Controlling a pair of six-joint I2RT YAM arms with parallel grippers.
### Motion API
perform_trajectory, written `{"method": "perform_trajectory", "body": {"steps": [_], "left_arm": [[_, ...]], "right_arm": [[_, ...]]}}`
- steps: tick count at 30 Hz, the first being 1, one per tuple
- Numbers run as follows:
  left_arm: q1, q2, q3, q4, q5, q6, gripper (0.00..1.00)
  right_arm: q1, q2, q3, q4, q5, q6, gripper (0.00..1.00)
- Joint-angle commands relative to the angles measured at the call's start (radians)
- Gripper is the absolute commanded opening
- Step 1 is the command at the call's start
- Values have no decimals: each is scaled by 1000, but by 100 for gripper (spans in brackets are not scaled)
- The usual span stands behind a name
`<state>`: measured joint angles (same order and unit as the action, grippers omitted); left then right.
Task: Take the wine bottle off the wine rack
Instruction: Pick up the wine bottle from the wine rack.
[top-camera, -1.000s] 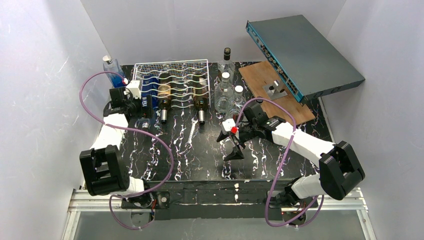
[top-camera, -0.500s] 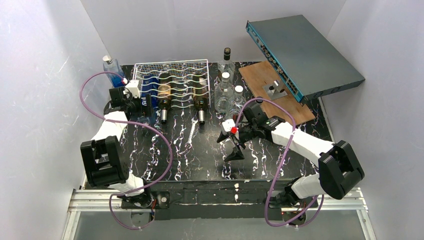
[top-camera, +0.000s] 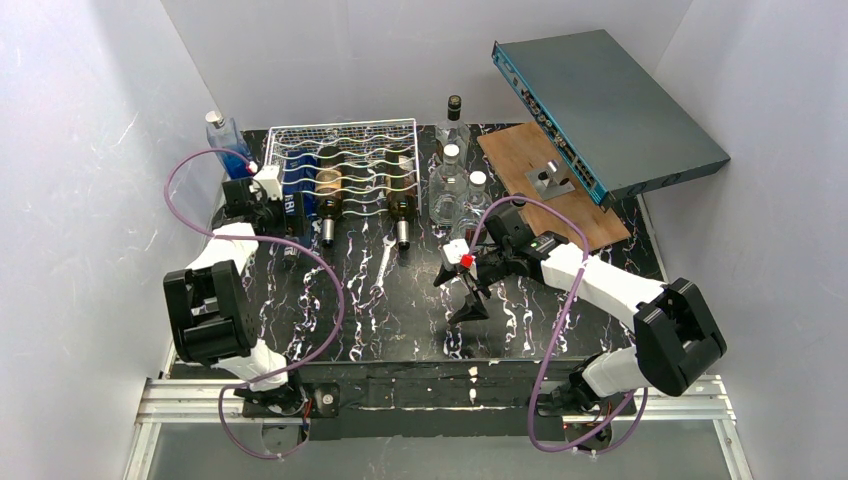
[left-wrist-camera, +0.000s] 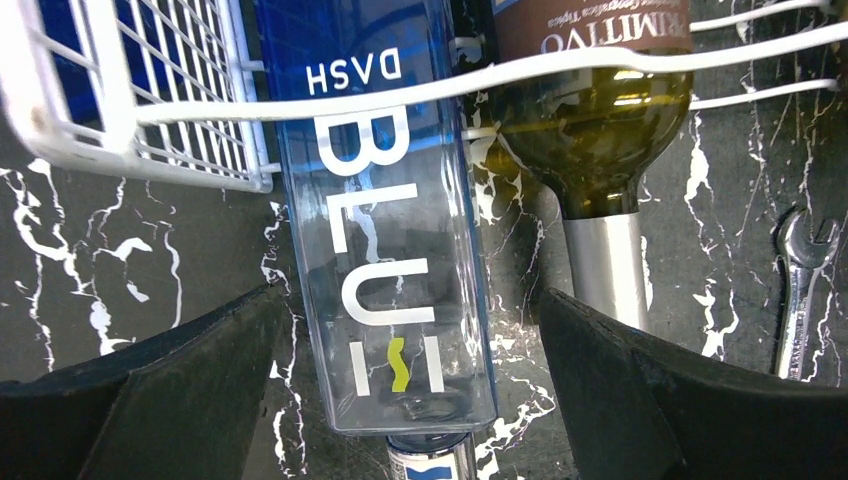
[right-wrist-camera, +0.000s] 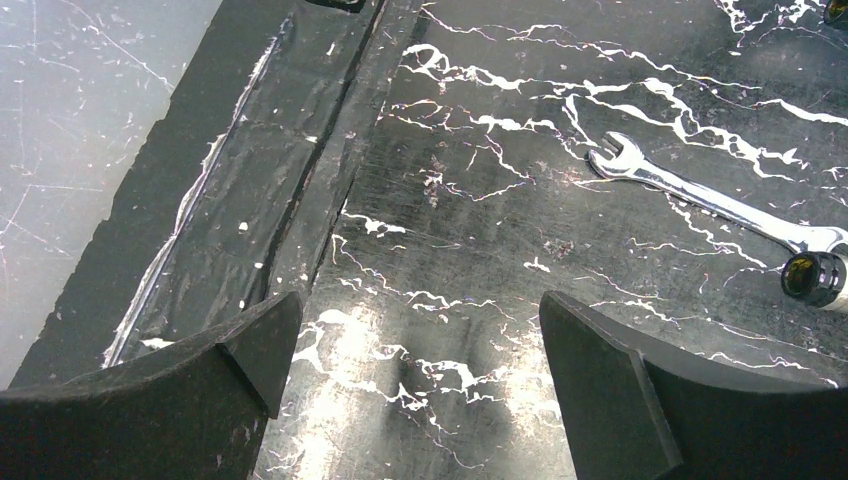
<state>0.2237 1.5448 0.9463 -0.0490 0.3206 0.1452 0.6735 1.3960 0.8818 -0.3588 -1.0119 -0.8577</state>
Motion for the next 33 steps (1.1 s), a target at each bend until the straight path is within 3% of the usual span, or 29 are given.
{"method": "perform_trajectory", "body": {"steps": [1,33], "left_arm": [[7,19,-10,18,25,-4,98],[7,156,83,-34,51,-75,90]], "right_arm": [[-6,7,45,-9,-14,-14,98],[-12,17,62,-45,2,-40,98]]}}
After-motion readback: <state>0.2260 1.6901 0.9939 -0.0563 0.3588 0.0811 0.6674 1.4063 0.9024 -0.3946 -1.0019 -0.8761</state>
